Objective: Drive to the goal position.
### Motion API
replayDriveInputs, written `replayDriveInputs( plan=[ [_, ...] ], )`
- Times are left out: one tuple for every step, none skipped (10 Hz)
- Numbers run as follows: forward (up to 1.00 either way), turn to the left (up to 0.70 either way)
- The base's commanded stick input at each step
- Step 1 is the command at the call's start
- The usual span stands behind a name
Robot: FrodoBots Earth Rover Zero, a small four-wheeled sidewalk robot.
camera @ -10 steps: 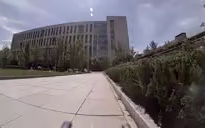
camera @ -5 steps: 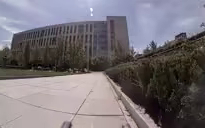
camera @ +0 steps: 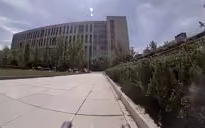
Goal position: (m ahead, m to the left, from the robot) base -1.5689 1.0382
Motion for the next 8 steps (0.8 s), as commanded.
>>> replayDriveInputs(
  plan=[
    [0.04, 0.0],
    [0.04, 0.0],
    [0.04, 0.0],
    [0.0, 0.0],
    [0.03, 0.0],
    [0.04, 0.0],
    [0.03, 0.0],
    [0.01, 0.0]
  ],
)
